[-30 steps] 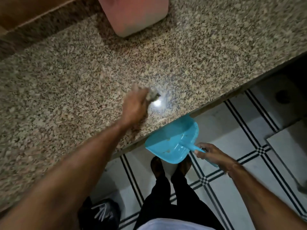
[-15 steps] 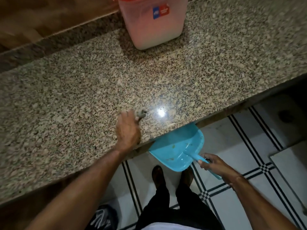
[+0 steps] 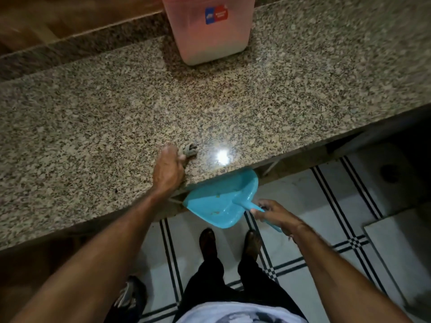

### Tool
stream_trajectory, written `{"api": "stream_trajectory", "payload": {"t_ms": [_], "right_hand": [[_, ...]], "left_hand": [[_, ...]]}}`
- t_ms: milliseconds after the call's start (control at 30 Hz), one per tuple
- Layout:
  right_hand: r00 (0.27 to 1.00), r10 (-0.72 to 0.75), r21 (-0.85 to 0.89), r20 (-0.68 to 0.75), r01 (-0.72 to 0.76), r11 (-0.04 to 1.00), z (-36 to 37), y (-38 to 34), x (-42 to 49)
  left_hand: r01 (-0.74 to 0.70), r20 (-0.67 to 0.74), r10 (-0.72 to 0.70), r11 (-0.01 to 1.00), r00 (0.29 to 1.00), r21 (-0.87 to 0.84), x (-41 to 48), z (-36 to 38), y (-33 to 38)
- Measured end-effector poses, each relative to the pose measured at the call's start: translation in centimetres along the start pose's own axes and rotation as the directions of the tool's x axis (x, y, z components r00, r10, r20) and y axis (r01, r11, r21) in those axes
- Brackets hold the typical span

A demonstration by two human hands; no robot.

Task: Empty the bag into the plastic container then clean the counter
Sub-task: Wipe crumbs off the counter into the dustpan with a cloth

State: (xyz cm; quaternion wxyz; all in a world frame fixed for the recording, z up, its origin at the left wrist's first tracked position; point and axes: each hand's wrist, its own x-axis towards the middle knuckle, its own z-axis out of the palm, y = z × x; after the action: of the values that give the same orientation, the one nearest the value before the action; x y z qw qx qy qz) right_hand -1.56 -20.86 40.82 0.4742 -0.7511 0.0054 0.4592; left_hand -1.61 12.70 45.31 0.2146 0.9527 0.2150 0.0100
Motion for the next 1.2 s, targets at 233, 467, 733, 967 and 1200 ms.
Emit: {"api": "stream_trajectory", "payload": {"t_ms": [233, 467, 733, 967, 1200], "right_hand": [[0.999, 0.043, -0.001, 0.014, -0.043, 0.999, 0.1, -0.4, 1.6], [0.994, 0.075, 0.060, -0.074, -0.071, 0.996, 2.5, -0.4, 4.2], [0.984, 0.126, 0.115, -0.128, -0.111, 0.987, 5.0, 1.2, 6.9], [0.980, 0.141, 0.121, -0.142, -0.124, 0.985, 5.6, 1.9, 6.4], [0.976, 0.144, 0.114, -0.162, -0.127, 0.985, 6.0, 1.1, 5.5]], "left_hand": [[0.482, -0.190, -0.497, 0.868, 0.847, -0.122, 3.9, -4.1, -4.6], [0.112, -0.108, -0.106, 0.992, 0.989, 0.051, 7.2, -2.9, -5.9], [0.498, -0.167, -0.521, 0.852, 0.837, -0.160, 21.4, -8.4, -10.8], [0.033, -0.168, -0.042, 0.998, 0.985, -0.058, 21.7, -3.7, -4.5], [-0.406, 0.022, 0.406, 0.914, 0.913, -0.026, 7.6, 0.9, -1.0]]}}
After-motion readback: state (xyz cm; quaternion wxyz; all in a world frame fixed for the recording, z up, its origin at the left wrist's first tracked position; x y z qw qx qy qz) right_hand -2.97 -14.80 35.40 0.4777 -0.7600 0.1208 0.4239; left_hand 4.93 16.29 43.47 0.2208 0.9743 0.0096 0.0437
